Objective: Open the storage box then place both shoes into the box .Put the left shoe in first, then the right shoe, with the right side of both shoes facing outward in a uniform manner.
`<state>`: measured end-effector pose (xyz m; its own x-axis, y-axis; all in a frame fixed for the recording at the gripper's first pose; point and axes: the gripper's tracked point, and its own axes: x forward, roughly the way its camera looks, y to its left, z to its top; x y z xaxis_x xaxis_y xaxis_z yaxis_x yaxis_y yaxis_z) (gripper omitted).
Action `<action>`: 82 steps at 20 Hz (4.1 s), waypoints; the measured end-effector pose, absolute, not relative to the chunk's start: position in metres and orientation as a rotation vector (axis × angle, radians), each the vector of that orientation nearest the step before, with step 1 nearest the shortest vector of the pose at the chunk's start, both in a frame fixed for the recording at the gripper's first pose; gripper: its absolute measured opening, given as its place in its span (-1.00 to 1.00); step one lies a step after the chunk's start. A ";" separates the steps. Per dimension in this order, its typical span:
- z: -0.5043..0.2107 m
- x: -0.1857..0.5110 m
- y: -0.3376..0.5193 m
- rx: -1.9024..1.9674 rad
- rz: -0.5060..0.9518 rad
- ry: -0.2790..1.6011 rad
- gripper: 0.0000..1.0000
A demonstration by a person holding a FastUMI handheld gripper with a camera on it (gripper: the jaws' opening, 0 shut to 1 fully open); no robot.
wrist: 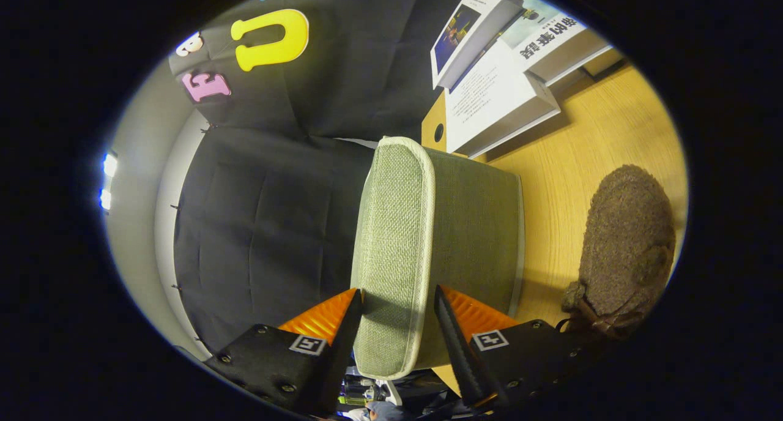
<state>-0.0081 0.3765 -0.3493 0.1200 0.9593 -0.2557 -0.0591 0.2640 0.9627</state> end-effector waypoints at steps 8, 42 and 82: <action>-0.313 0.005 0.369 1.087 0.952 1.156 -0.73; -0.161 -0.017 0.580 0.613 1.303 0.962 -0.71; -0.247 0.013 0.255 0.286 0.709 0.778 0.69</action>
<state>0.0128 0.2553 -0.2467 0.4985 0.6773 -0.5411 -0.4761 0.7355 0.4821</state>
